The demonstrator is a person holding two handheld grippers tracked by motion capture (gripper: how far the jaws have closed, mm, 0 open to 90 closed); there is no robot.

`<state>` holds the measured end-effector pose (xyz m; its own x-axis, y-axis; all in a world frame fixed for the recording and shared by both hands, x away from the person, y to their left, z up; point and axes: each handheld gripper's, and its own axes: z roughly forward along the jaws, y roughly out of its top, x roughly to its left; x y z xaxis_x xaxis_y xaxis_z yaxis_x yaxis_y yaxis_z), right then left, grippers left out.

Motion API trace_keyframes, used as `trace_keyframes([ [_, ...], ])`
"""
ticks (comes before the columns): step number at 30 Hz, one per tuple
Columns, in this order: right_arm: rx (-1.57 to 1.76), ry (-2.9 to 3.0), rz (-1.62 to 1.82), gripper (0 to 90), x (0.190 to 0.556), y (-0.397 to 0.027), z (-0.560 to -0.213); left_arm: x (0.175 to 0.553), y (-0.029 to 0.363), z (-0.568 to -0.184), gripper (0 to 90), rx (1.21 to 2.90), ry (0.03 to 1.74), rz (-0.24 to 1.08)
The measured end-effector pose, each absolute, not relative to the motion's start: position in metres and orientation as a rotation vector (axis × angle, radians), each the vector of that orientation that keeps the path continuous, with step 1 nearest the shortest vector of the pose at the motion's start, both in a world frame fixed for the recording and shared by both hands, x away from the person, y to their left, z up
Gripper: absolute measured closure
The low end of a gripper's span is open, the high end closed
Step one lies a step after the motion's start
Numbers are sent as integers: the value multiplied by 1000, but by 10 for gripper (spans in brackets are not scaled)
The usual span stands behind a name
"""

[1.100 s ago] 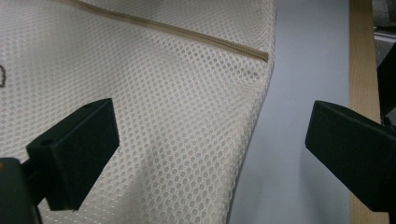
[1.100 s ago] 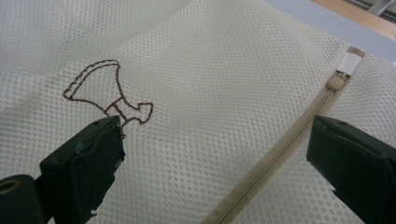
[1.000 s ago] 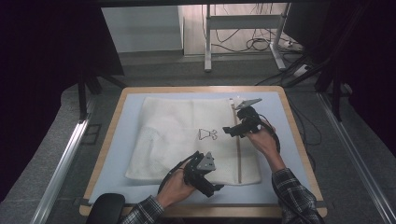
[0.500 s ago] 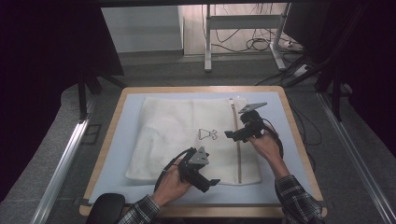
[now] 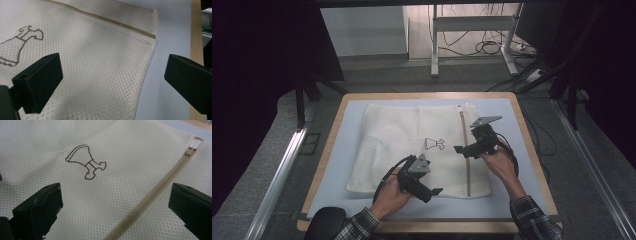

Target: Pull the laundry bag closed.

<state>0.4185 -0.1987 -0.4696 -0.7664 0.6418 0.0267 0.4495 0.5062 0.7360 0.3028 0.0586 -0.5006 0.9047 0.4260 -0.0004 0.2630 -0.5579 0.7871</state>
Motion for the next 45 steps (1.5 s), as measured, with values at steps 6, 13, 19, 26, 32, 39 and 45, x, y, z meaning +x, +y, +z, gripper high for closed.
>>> trace_keyframes([
  [6,901,2504,1097,0,408,-198,-470,302,61,-502,16,2190,495,254],
  [13,859,2496,1101,0,392,-197,-470,302,66,-502,16,2204,496,266],
  [19,844,2487,1081,0,382,-198,-471,300,72,-503,17,2212,508,275],
  [26,831,2498,1061,0,369,-200,-476,298,78,-504,17,2213,521,289],
  [32,825,2496,1066,0,357,-204,-476,296,85,-503,17,2210,533,299],
  [39,802,2476,1065,0,342,-212,-476,294,92,-503,17,2193,548,309],
  [45,787,2467,1064,0,330,-219,-476,292,98,-504,17,2195,559,321],
])
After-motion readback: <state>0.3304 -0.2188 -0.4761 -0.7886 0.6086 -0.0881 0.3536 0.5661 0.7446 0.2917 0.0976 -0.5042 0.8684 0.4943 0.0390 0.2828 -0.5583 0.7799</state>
